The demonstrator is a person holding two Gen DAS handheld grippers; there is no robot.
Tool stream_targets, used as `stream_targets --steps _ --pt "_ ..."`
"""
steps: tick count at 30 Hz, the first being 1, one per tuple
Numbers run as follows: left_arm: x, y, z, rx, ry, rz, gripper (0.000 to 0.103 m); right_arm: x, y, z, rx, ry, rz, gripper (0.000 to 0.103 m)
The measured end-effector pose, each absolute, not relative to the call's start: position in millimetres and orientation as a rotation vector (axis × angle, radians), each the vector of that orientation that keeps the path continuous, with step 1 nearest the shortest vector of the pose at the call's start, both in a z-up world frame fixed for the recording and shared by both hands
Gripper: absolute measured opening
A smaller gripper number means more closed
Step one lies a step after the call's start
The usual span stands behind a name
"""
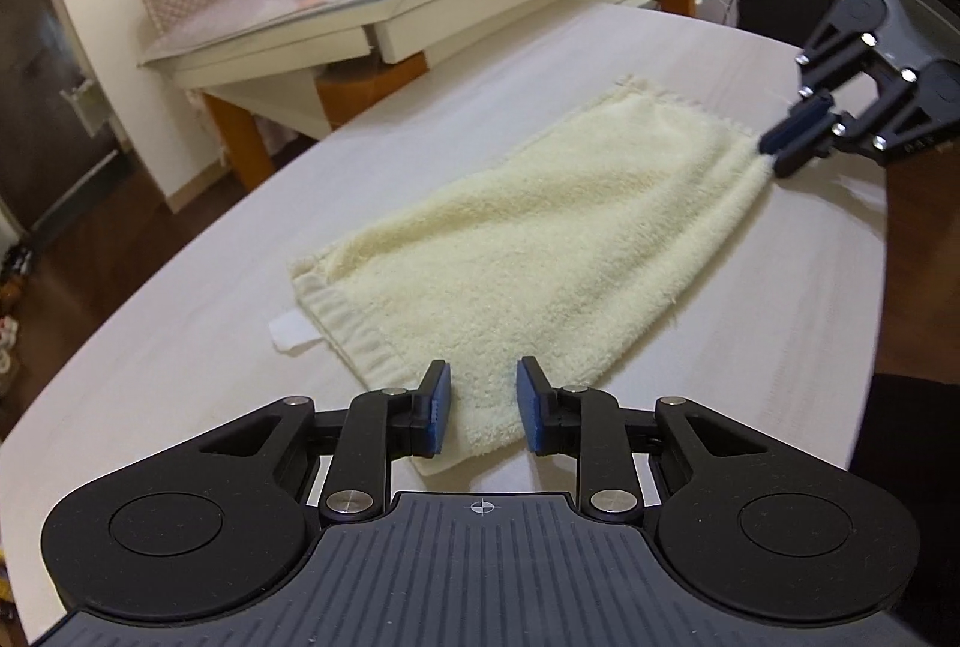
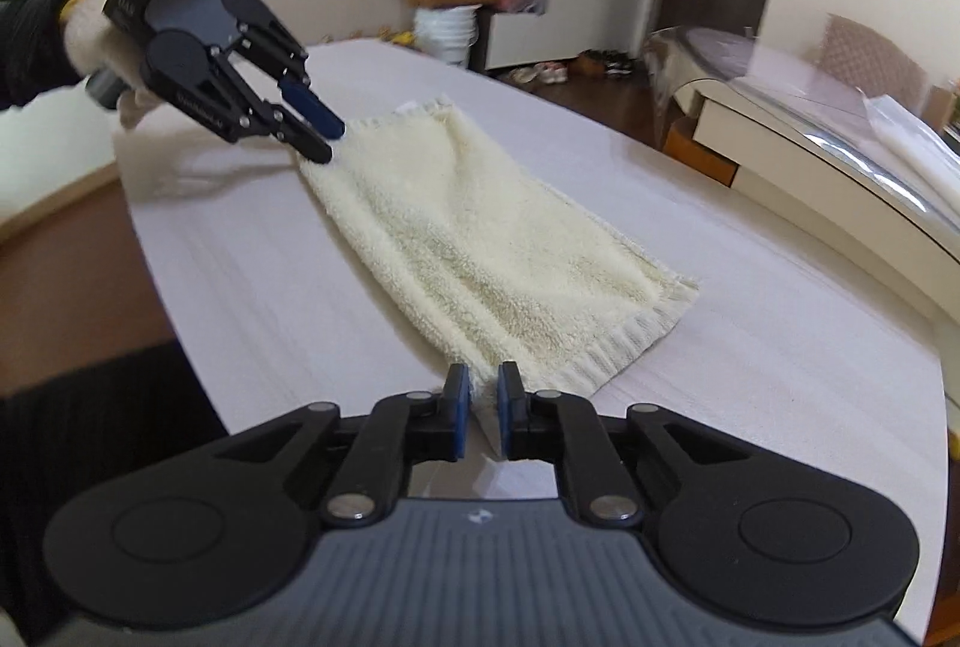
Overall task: Fold towel
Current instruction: 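Release the folded towel with both grippers, then grasp the towel edge with the left gripper while the right gripper grasps the adjacent edge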
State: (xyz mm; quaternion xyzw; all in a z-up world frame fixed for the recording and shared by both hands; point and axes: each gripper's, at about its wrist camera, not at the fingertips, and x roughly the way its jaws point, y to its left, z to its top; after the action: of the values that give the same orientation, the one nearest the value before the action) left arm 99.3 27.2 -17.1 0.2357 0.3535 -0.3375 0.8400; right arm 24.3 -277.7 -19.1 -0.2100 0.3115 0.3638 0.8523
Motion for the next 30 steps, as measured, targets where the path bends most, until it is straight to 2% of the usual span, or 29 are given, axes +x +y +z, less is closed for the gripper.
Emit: stream_targets --steps 6,12,15,17,19,24,26,28,30 --pt "79.7 18.1 -18.4 0.437 0.786 -0.732 0.024 26.9 -288.0 -16.2 -0.605 0.646 0.847 0.010" --pt "57.9 9.6 -19.0 0.444 0.777 -0.727 0.024 27.9 -295.7 -14.7 -0.581 0.654 0.804 0.011" --pt "55.3 14.5 -14.6 0.424 0.763 -0.709 0.030 21.5 -294.3 -7.7 -0.513 0.630 0.774 0.015" --pt "56.9 24.2 -7.2 0.417 0.744 -0.674 0.036 11.0 -288.6 0.3 -0.434 0.592 0.722 0.023" --pt "59.0 34.1 0.1 0.412 0.726 -0.638 0.042 4.6 -279.7 3.8 -0.391 0.569 0.691 0.024" --pt "72.8 62.7 5.8 0.417 0.716 -0.553 0.045 -18.6 -231.4 5.2 -0.390 0.497 0.645 0.024" --pt "77.8 72.2 8.0 0.413 0.710 -0.540 0.053 -27.3 -202.5 3.8 -0.408 0.472 0.655 0.026" --pt "81.5 78.4 11.0 0.416 0.693 -0.540 0.057 -34.8 -169.7 -0.2 -0.451 0.451 0.665 0.026" --pt "84.1 82.3 14.1 0.431 0.666 -0.546 0.070 -40.5 -134.8 -3.3 -0.499 0.427 0.672 0.026"
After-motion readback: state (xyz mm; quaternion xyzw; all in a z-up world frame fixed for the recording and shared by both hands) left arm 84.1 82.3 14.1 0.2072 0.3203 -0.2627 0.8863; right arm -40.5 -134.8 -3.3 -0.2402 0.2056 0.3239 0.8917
